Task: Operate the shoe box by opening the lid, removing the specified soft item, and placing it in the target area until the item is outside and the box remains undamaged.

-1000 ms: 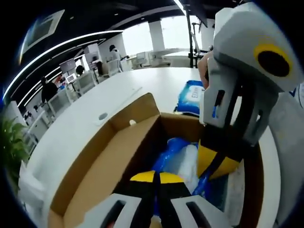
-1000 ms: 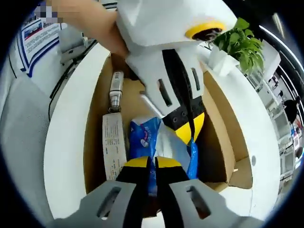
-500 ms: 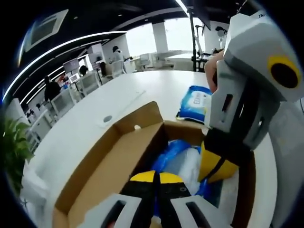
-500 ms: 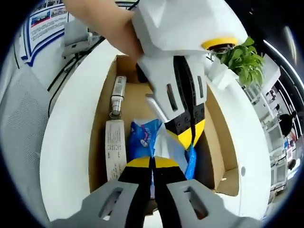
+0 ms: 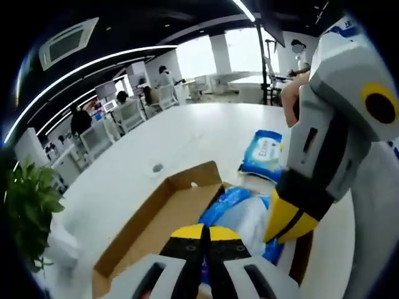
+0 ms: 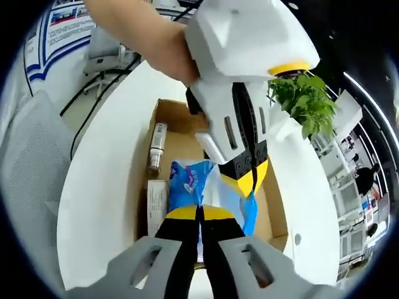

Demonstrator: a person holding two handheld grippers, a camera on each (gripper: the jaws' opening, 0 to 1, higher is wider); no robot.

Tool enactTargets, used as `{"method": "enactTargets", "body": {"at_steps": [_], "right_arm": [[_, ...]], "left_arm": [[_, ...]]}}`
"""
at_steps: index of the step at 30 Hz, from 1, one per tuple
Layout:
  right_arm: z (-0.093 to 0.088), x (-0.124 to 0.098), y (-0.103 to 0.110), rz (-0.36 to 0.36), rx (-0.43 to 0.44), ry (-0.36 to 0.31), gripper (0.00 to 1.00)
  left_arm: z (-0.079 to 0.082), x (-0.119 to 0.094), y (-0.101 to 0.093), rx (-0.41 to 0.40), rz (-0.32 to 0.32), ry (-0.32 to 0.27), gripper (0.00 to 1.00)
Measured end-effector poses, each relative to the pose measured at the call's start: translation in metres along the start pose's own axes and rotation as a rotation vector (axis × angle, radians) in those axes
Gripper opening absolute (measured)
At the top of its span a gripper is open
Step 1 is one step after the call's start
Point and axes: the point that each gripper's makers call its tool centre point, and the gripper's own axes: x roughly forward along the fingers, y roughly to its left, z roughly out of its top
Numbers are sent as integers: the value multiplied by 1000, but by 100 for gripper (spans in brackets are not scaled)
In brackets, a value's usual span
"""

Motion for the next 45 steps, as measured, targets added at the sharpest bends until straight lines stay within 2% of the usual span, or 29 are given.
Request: {"method": "enactTargets", "body": {"at_steps": [4,6,8,10,16,21,23,26,29,30,36,45], "right_arm": [[7,-21,-5,-22,-22,-21,0],[9,-32,-7,-31,-38,-30,0],[10,-42,-10,-42,-54,-36,0],[8,-54,-14,-53,-59,-43,0],[-9,-89,-24,-94,-55,-53,0],[-34,-121,-25,-123,-63,-42,0],[-47,-134,-26,-136,-60,-37,0],[-71,-156,-25,-152,-49,-27,0],[-95,-174,-25,-167,-32,-14,0],[-104,-180,-24,-173,-22,-9,0],[-144,-209,-25,-201,17,8,0],[-192,-240,-29,-235,73,18,0]], "left_arm": [[19,-9,-1,22,22,-4,0],[33,-15,-8,25,30,-10,0],[42,-16,-5,27,37,-13,0],[59,-18,-13,27,45,-21,0],[91,-10,-25,45,55,-33,0],[123,8,-48,66,42,-44,0],[137,23,-57,78,32,-49,0],[154,39,-75,88,14,-55,0],[167,54,-86,98,-2,-58,0],[174,61,-96,101,-11,-59,0],[204,96,-123,127,-51,-66,0],[235,139,-151,155,-100,-62,0]]}}
